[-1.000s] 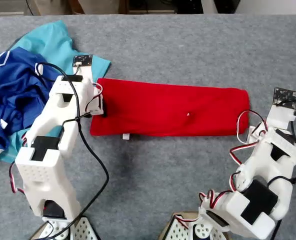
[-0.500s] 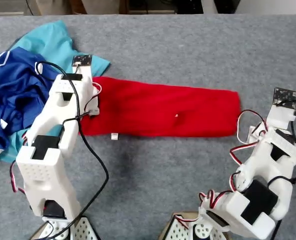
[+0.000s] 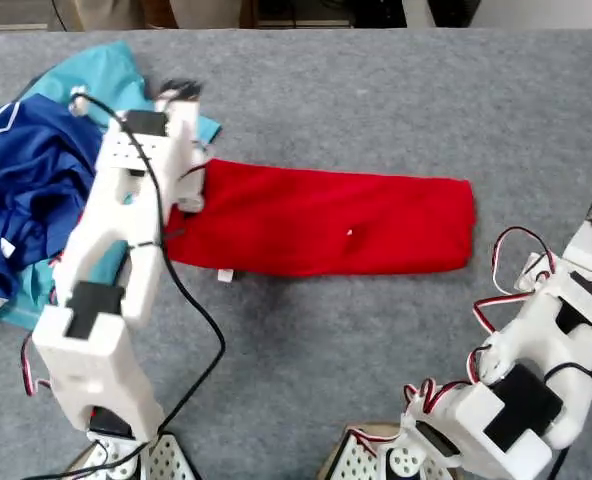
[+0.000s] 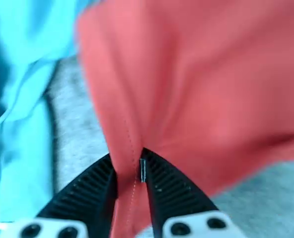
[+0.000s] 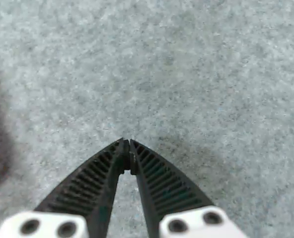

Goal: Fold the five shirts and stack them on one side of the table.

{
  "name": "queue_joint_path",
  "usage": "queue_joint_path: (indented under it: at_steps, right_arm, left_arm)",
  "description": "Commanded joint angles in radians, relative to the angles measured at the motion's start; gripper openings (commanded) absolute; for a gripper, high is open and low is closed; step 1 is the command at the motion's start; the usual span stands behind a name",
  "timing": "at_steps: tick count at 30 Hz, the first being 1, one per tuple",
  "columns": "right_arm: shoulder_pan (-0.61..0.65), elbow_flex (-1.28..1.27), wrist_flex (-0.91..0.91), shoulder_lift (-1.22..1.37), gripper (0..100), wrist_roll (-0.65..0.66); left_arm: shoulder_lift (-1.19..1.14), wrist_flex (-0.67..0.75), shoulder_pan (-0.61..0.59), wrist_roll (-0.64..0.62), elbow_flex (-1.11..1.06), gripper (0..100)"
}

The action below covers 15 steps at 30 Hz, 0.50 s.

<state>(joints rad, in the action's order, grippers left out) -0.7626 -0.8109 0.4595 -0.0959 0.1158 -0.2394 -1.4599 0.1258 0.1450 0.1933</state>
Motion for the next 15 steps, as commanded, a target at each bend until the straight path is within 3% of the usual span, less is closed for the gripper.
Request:
queue_joint_path:
  at_steps: [1, 5, 15]
  right_arm:
    - [-0.018, 0.030, -0.025, -0.022, 0.2, -0.014]
    - [-0.018, 0.030, -0.026, -0.022, 0.2, -0.014]
    - [-0.018, 0.028, -0.025, -0.025, 0.2, -0.014]
  left_arm:
    - [0.113, -0.009, 0.135, 0.009, 0.051, 2]
    - [0.125, 0.023, 0.247, 0.009, 0.064, 2]
    - [0.125, 0.219, 0.387, 0.000, 0.064, 2]
